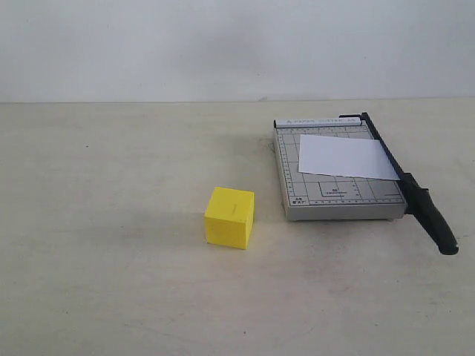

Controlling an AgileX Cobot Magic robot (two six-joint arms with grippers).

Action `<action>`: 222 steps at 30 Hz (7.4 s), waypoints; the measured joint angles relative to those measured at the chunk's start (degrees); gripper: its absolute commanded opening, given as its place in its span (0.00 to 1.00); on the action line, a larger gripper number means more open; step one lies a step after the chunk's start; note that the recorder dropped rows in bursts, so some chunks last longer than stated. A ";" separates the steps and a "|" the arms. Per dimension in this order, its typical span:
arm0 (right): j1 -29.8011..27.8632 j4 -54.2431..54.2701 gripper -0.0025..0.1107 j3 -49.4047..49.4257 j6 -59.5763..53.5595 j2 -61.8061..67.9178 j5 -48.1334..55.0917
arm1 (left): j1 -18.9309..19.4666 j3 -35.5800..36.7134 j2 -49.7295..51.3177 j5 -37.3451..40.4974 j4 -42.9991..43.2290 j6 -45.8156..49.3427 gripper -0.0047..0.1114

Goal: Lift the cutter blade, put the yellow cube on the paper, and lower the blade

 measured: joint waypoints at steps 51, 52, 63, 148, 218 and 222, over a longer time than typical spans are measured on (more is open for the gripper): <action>0.00 3.92 0.56 -50.29 -43.26 78.98 34.35 | 0.00 0.00 0.00 -0.11 0.00 0.00 0.08; 0.00 3.79 0.56 -50.29 -43.55 79.74 33.51 | 0.00 0.00 0.00 -0.11 0.00 0.00 0.08; 0.00 15.92 0.56 -50.98 -47.59 86.90 20.63 | 0.00 0.00 0.00 -0.11 0.00 0.00 0.08; 15.54 -23.26 0.56 -27.45 -2.96 65.73 -8.45 | 0.00 0.00 0.00 -0.11 0.00 0.00 0.08; 15.54 -17.68 0.02 -7.49 -5.63 87.97 -49.83 | 0.00 0.00 0.00 -0.11 0.00 0.00 0.08; 15.54 -17.77 0.02 -7.24 -5.63 84.54 -49.33 | 0.00 0.00 0.00 -0.11 0.00 0.00 0.08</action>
